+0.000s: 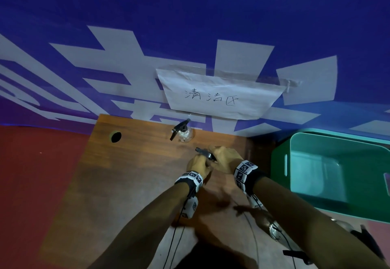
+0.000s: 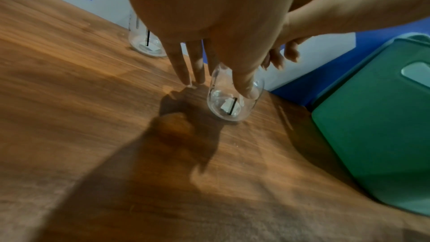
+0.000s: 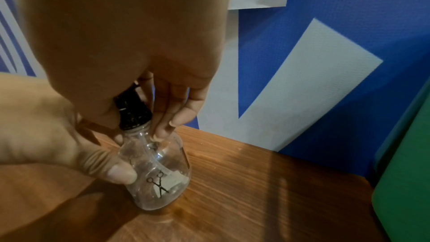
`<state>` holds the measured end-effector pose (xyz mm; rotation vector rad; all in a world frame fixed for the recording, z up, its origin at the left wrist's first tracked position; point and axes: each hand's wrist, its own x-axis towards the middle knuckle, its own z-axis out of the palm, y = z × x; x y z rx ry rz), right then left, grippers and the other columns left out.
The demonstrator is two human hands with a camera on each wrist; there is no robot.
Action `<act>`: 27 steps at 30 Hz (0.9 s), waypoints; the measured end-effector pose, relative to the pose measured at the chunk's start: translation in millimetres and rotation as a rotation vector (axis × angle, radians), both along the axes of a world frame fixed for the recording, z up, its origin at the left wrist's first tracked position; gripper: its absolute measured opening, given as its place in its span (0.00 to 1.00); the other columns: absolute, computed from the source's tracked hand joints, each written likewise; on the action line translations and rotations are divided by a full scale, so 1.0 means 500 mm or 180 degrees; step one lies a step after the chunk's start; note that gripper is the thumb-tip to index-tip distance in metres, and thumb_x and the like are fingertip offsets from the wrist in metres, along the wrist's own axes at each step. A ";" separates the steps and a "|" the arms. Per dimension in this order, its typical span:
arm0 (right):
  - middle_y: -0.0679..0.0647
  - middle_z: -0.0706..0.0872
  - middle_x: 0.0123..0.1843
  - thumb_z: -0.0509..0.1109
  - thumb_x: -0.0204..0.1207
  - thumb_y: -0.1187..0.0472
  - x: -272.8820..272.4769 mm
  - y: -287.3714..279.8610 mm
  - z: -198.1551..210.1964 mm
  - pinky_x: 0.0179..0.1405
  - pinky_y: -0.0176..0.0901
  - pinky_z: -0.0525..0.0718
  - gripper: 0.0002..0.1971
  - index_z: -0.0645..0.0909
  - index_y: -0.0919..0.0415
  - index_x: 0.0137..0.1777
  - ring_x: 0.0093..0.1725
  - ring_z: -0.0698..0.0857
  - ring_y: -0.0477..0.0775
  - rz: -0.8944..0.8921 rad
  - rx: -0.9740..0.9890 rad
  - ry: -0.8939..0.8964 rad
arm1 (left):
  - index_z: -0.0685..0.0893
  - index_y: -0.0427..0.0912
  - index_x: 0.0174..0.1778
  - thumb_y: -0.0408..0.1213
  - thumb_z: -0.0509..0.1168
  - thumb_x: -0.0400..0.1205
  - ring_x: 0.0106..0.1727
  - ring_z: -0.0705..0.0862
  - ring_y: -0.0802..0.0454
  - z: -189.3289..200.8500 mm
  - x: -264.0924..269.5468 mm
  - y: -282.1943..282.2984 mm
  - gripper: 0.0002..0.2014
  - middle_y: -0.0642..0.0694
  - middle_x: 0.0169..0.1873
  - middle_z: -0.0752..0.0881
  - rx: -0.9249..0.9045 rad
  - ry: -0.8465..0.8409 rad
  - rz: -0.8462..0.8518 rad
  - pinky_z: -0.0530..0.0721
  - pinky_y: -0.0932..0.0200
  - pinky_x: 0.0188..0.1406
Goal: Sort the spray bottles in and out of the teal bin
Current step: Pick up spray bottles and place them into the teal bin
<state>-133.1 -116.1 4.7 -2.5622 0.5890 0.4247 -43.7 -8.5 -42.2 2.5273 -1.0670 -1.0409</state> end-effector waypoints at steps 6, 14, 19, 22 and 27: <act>0.51 0.88 0.49 0.71 0.77 0.50 -0.002 0.006 -0.002 0.43 0.46 0.84 0.16 0.75 0.53 0.60 0.46 0.88 0.57 -0.0207 0.0157 -0.0029 | 0.86 0.43 0.51 0.39 0.73 0.79 0.55 0.87 0.39 -0.001 -0.008 -0.001 0.07 0.42 0.54 0.89 -0.0023 -0.0050 -0.0062 0.86 0.50 0.52; 0.54 0.88 0.47 0.72 0.73 0.51 -0.012 -0.020 0.015 0.45 0.50 0.88 0.16 0.77 0.55 0.57 0.44 0.88 0.60 -0.0257 0.0266 0.0196 | 0.88 0.51 0.51 0.50 0.74 0.72 0.49 0.89 0.43 -0.002 -0.023 -0.008 0.14 0.49 0.49 0.91 -0.0164 0.0342 0.0334 0.89 0.53 0.46; 0.55 0.89 0.45 0.75 0.70 0.54 0.001 -0.017 0.015 0.43 0.50 0.89 0.18 0.76 0.57 0.58 0.42 0.89 0.59 -0.0180 0.0230 0.0288 | 0.84 0.55 0.52 0.48 0.71 0.71 0.45 0.88 0.44 -0.015 -0.027 0.003 0.14 0.52 0.45 0.90 -0.0210 0.0490 0.0624 0.90 0.51 0.45; 0.55 0.89 0.47 0.74 0.70 0.53 -0.003 -0.011 0.004 0.45 0.50 0.89 0.21 0.76 0.57 0.61 0.45 0.89 0.59 -0.0308 0.0189 0.0310 | 0.84 0.53 0.50 0.48 0.69 0.72 0.43 0.88 0.43 -0.017 -0.026 0.000 0.12 0.50 0.43 0.90 -0.0191 0.0386 0.0567 0.90 0.50 0.43; 0.55 0.90 0.50 0.73 0.73 0.56 -0.026 0.006 -0.021 0.44 0.45 0.83 0.16 0.76 0.57 0.58 0.49 0.90 0.60 -0.0710 0.0360 0.0359 | 0.86 0.47 0.52 0.43 0.63 0.79 0.47 0.88 0.38 -0.013 -0.024 -0.002 0.10 0.43 0.46 0.90 -0.0256 0.0154 0.0465 0.88 0.51 0.45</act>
